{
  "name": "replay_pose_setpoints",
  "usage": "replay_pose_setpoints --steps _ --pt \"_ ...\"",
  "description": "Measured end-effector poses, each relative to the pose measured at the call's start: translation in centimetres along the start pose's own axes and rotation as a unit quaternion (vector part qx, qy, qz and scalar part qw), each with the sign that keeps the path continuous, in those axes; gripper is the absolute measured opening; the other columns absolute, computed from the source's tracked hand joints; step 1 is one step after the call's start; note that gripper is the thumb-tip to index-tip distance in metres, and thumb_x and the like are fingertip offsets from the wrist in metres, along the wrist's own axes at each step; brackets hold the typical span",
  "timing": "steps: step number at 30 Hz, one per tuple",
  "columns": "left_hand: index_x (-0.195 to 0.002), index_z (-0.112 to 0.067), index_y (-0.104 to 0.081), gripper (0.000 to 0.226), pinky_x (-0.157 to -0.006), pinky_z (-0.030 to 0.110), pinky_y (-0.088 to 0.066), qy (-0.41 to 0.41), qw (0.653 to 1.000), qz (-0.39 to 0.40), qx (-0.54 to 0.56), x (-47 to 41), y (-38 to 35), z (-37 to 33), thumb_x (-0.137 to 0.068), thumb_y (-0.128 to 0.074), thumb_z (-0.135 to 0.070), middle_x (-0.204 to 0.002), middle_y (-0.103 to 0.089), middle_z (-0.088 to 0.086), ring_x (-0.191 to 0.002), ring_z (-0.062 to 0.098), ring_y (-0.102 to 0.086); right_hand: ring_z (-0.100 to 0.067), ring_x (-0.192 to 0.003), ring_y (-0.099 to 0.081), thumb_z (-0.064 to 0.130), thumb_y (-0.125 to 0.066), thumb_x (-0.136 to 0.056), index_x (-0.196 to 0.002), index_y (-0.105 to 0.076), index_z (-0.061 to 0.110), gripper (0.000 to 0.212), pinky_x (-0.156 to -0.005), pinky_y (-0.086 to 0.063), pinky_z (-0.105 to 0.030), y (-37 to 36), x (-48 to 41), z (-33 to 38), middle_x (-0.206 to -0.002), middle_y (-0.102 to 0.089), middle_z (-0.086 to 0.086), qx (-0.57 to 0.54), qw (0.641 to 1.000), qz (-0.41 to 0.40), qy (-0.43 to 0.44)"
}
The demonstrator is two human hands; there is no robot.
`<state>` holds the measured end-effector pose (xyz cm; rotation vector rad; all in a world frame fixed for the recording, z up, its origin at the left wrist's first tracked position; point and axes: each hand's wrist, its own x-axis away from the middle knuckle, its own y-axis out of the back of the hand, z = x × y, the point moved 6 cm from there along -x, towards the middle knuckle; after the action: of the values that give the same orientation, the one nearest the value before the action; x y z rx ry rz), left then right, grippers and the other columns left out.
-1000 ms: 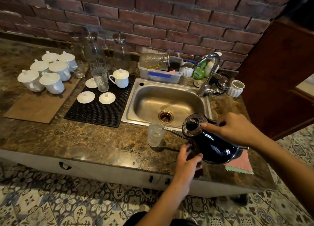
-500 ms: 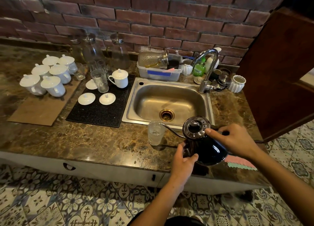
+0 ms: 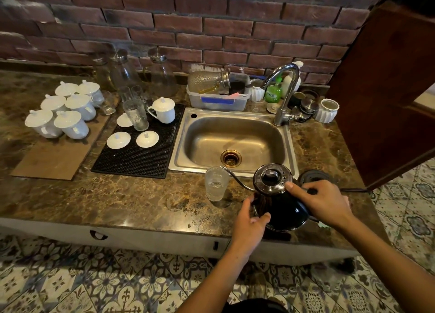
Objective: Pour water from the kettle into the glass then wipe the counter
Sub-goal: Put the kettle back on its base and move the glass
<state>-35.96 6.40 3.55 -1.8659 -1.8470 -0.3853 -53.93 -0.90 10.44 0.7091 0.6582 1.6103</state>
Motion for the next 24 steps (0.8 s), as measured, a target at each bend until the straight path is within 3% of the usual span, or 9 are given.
replay_pose_setpoints --steps 1,3,5,7,10,12,14,18,24 --pt "-0.147 -0.028 -0.037 0.057 -0.104 0.040 -0.049 -0.002 1.000 0.004 -0.007 -0.2 0.0 0.0 -0.098 -0.061 -0.014 -0.065 -0.063 -0.038 -0.088 -0.001 -0.062 -0.013 -0.041 -0.043 0.068 -0.061 -0.086 -0.050 -0.058 0.003 0.074 -0.053 -0.034 -0.035 -0.1 0.2 0.0 -0.046 -0.051 -0.015 -0.010 1.000 -0.002 -0.004" --pt "-0.149 -0.032 -0.037 0.062 -0.104 0.037 -0.050 -0.007 1.000 0.008 -0.013 -0.7 0.0 0.1 -0.096 -0.062 -0.013 -0.097 -0.070 -0.029 -0.103 0.004 -0.066 -0.011 -0.042 -0.044 0.064 -0.062 -0.086 -0.051 -0.058 0.001 0.072 -0.052 -0.035 -0.033 -0.3 0.7 0.0 -0.044 -0.048 -0.011 -0.036 0.999 -0.011 -0.010" --pt "-0.151 -0.035 -0.035 0.066 -0.104 0.032 -0.049 -0.014 1.000 0.012 -0.025 -1.3 0.0 0.0 -0.096 -0.063 -0.013 -0.131 -0.063 -0.011 -0.119 0.009 -0.062 -0.010 -0.042 -0.045 0.065 -0.060 -0.084 -0.051 -0.056 0.000 0.072 -0.049 -0.033 -0.026 -0.5 1.1 -0.3 -0.043 -0.047 -0.002 -0.069 0.997 -0.031 -0.029" --pt "-0.152 -0.035 -0.035 0.067 -0.104 0.031 -0.049 -0.025 0.999 0.018 -0.040 -2.1 -0.1 -0.3 -0.095 -0.064 -0.014 -0.143 -0.056 -0.007 -0.125 0.012 -0.059 -0.012 -0.044 -0.048 0.066 -0.059 -0.085 -0.052 -0.053 0.000 0.075 -0.048 -0.033 -0.027 -1.0 1.5 -0.9 -0.044 -0.049 -0.002 -0.097 0.992 -0.057 -0.052" --pt "-0.142 -0.038 -0.046 0.059 -0.109 0.041 -0.047 -0.041 0.997 0.006 -0.060 -4.0 0.0 -0.6 -0.093 -0.065 -0.011 -0.140 -0.060 -0.001 -0.128 0.019 -0.057 -0.013 -0.047 -0.051 0.064 -0.061 -0.090 -0.054 -0.056 0.001 0.073 -0.051 -0.034 -0.033 -1.9 2.1 -2.1 -0.048 -0.056 -0.010 -0.136 0.983 -0.097 -0.069" --pt "-0.132 -0.040 -0.049 0.055 -0.109 0.040 -0.046 -0.050 0.997 -0.007 -0.059 -5.3 -0.1 -0.5 -0.092 -0.066 -0.006 -0.132 -0.064 -0.002 -0.126 0.020 -0.059 -0.010 -0.046 -0.046 0.061 -0.061 -0.093 -0.048 -0.051 0.014 0.065 -0.052 -0.031 -0.034 -2.7 2.4 -2.7 -0.046 -0.051 0.001 -0.157 0.976 -0.123 -0.087" --pt "-0.137 -0.031 -0.052 0.056 -0.106 0.036 -0.047 -0.045 0.998 -0.019 -0.047 -5.9 -0.1 -0.3 -0.091 -0.066 -0.002 -0.132 -0.062 -0.002 -0.127 0.021 -0.058 -0.010 -0.047 -0.046 0.060 -0.059 -0.094 -0.049 -0.049 0.021 0.061 -0.052 -0.034 -0.034 -3.9 2.6 -3.1 -0.046 -0.051 0.005 -0.184 0.967 -0.142 -0.104" --pt "-0.141 -0.029 -0.053 0.059 -0.111 0.046 -0.045 -0.055 0.994 -0.052 -0.077 -7.2 -0.1 0.5 -0.089 -0.069 -0.006 -0.140 -0.055 -0.002 -0.130 0.020 -0.054 -0.013 -0.051 -0.054 0.067 -0.049 -0.091 -0.053 -0.054 0.020 0.060 -0.054 -0.043 -0.039 -5.9 2.5 -4.5 -0.052 -0.059 0.000 -0.200 0.958 -0.164 -0.126" --pt "-0.135 -0.040 -0.055 0.057 -0.110 0.050 -0.045 -0.055 0.988 -0.093 -0.112 -9.4 -0.8 1.3 -0.086 -0.064 -0.012 -0.138 -0.059 -0.001 -0.127 0.019 -0.056 -0.015 -0.057 -0.057 0.039 -0.054 -0.103 -0.069 -0.062 0.002 0.051 -0.056 -0.040 -0.029 -7.6 2.0 -5.6 -0.062 -0.064 -0.010 -0.222 0.954 -0.156 -0.128"
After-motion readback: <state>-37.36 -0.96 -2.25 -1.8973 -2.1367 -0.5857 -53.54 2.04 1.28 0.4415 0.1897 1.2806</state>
